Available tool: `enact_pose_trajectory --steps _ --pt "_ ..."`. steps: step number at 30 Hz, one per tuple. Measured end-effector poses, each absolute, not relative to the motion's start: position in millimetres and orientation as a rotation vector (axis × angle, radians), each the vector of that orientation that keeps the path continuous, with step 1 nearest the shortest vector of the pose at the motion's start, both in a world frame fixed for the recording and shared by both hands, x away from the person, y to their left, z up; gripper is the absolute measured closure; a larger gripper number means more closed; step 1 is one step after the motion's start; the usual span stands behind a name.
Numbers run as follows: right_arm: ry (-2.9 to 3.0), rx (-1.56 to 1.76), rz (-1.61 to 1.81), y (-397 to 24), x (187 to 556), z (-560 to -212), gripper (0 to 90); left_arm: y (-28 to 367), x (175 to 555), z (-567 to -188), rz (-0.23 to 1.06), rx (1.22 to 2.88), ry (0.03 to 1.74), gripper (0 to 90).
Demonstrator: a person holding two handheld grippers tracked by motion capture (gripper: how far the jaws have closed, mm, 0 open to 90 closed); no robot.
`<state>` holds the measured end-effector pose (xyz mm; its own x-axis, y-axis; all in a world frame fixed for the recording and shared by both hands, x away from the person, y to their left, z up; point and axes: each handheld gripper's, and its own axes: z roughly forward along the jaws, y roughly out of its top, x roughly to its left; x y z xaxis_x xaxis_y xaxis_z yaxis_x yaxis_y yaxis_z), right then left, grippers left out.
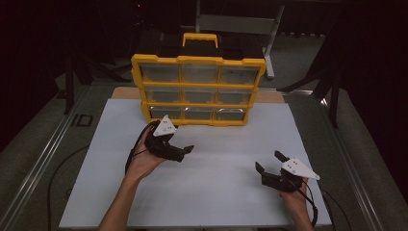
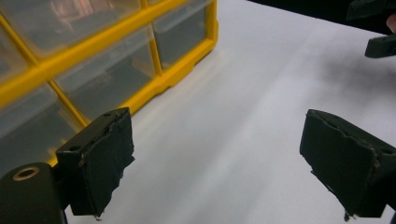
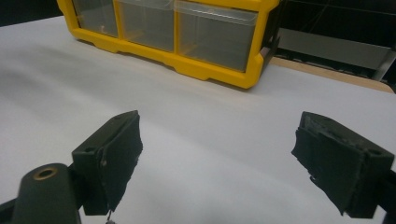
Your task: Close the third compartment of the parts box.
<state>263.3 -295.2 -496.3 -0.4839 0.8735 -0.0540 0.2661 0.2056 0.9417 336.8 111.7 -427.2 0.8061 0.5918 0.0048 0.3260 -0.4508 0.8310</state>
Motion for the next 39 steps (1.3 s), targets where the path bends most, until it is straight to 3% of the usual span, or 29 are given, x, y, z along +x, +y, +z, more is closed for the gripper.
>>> enact_pose_trajectory --steps 4,10,14,28,39 --pt "1.876 1.055 1.289 -295.3 262.9 -496.1 14.5 121.7 329.7 -439.9 0.342 2.050 0.709 10.7" --pt "1.880 1.049 1.302 -294.1 261.9 -495.9 14.4 137.4 310.5 -454.9 0.409 2.014 0.765 1.9" --pt "1.907 1.032 1.339 -292.8 261.0 -495.1 13.7 151.6 301.5 -461.3 0.450 1.964 0.792 0.6" --pt "1.924 0.976 1.404 -286.0 255.8 -493.5 12.3 203.9 270.9 -486.8 0.480 1.862 0.923 0.1" --pt "1.900 0.954 1.447 -289.0 253.6 -494.5 11.5 244.1 239.5 -485.5 0.603 1.745 0.988 0.0"
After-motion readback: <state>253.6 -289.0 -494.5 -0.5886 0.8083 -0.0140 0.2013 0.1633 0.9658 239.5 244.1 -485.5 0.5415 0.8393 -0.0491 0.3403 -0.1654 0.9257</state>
